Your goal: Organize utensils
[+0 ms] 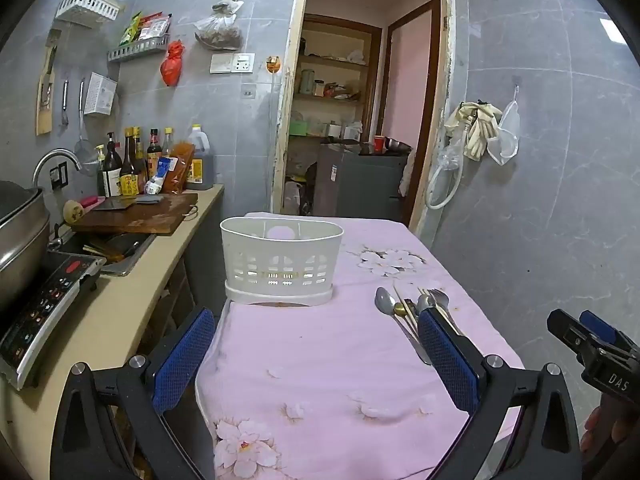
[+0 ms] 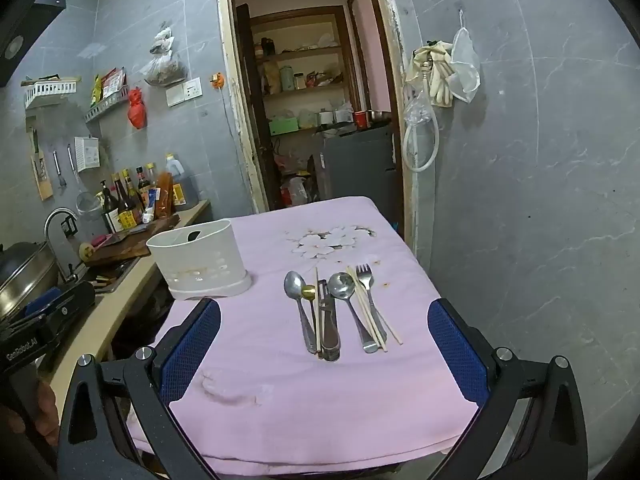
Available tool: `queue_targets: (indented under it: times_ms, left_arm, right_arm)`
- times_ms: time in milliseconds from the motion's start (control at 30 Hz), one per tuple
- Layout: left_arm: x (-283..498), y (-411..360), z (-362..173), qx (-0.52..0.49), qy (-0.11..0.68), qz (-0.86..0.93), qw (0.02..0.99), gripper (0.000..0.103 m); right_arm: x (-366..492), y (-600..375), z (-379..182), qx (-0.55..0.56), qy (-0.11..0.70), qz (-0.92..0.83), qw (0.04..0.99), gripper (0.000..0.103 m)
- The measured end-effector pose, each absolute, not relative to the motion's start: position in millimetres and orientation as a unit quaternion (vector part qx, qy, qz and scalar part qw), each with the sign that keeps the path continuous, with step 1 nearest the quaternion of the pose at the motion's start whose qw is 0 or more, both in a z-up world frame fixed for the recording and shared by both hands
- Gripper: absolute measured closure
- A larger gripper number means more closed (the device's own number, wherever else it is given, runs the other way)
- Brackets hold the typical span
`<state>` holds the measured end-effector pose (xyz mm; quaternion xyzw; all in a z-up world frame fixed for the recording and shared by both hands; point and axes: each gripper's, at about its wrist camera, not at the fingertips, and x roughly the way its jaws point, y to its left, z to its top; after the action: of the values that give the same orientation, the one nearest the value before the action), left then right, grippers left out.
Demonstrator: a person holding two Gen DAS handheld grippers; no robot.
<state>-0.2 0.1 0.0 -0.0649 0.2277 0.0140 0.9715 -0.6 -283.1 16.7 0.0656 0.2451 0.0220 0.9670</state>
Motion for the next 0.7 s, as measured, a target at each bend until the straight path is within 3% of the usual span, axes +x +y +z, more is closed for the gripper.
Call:
queue_targets:
  times_ms: [700]
  left_arm:
    - [-0.1,0.9,-2.0,-0.066,0.229,0.014,0.971,0.001]
  right_arm:
    - [0.7,-275.3,14.6,0.063,0.247,0.027,0.967,0.001]
